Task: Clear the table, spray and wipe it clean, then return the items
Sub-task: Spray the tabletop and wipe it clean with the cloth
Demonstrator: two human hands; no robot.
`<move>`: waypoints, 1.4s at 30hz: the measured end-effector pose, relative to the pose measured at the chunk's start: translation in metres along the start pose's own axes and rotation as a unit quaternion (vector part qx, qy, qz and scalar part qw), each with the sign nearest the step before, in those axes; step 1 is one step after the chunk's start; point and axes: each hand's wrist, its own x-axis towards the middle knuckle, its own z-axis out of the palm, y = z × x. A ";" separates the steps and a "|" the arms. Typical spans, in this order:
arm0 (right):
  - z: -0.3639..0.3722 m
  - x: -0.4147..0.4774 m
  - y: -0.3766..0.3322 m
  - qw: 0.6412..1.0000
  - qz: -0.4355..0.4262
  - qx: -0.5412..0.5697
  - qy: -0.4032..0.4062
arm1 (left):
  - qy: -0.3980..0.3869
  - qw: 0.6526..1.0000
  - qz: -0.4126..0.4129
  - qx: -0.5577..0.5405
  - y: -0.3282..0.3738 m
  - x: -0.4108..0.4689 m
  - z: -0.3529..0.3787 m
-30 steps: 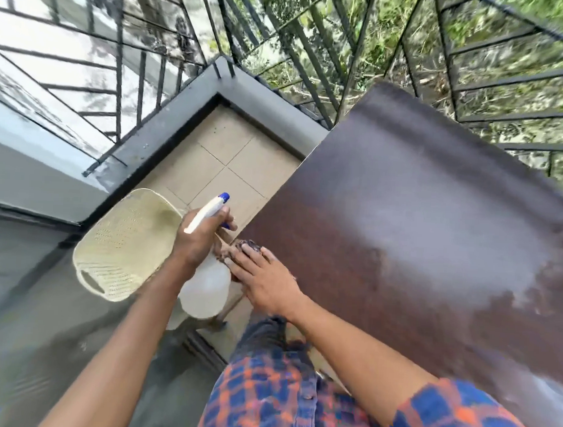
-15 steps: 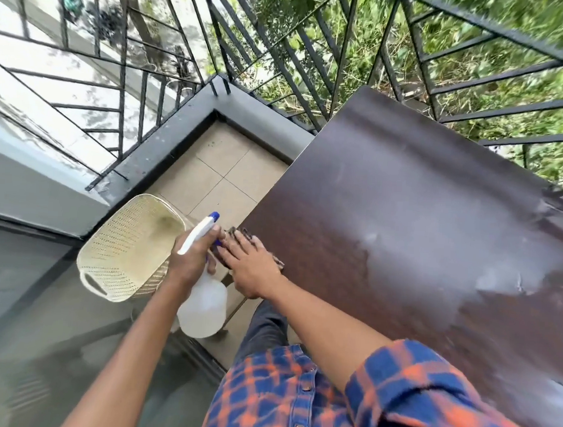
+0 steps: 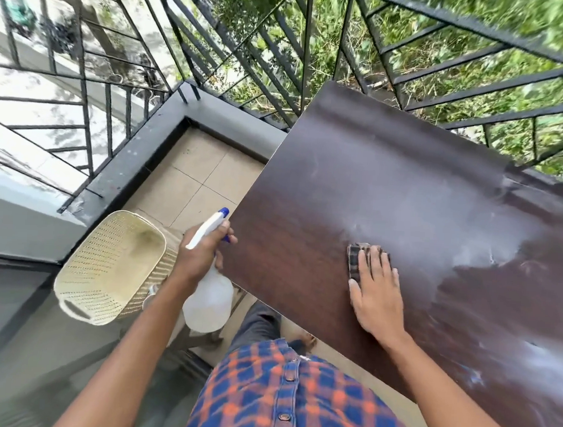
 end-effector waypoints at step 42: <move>-0.008 0.062 -0.067 0.995 -0.039 0.074 0.061 | -0.140 0.988 0.019 0.059 0.054 0.069 0.069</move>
